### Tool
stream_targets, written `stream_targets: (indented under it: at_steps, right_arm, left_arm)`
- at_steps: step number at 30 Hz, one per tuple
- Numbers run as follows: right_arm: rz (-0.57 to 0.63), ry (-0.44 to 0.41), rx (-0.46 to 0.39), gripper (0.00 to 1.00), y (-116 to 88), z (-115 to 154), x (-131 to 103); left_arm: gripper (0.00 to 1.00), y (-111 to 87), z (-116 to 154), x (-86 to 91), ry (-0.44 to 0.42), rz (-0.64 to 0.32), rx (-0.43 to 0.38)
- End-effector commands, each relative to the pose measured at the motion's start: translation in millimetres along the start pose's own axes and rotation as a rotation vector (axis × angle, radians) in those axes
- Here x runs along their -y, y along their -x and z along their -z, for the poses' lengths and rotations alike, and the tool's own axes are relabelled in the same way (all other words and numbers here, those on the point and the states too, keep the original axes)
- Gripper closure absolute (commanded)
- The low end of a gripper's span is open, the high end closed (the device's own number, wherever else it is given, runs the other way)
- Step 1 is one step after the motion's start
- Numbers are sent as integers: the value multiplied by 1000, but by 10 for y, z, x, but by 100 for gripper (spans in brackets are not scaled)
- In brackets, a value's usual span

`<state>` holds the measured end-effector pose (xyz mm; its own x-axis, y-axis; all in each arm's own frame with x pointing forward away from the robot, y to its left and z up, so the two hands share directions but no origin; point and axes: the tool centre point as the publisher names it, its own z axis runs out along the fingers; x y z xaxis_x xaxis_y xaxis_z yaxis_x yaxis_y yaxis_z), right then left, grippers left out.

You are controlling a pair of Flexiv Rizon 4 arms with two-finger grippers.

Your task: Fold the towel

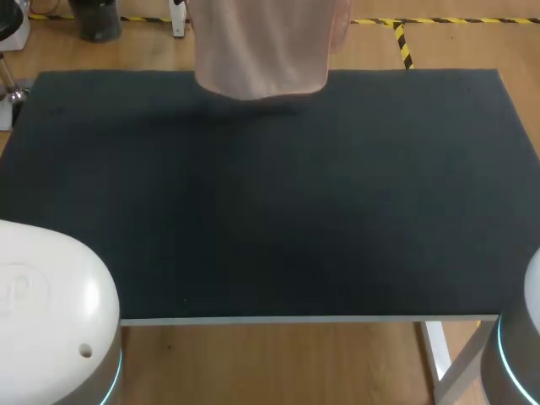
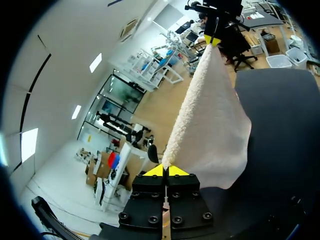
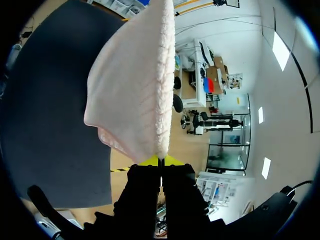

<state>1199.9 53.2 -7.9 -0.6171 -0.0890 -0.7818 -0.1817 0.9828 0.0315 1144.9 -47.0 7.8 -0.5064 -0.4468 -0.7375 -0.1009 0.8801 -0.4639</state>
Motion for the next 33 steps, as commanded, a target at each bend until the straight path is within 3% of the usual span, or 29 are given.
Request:
stream_targets:
  at_steps: [1, 5, 12, 19, 27, 33]
  right_arm:
    - [0, 1, -8, 100, 53, -23, -35]
    - [24, 15, -57, 100, -215, -27, -73]
    - [14, 63, -216, 100, -1009, -25, -141]
    - [-9, 110, -338, 100, -1623, 82, -284]
    - [-20, 156, -462, 100, -2097, 112, -469]
    - [-15, 129, -542, 100, -2412, -18, -499]
  left_arm:
    - [100, -16, -17, 24, -5, 4, -3]
    - [100, -238, 31, -55, 2, -4, -48]
    - [100, -879, 209, -363, 48, 10, -178]
    - [100, -1432, 506, -669, 100, 55, -284]
    - [100, -1851, 707, -866, 142, 100, -399]
    - [100, -2188, 631, -1042, 206, 118, -499]
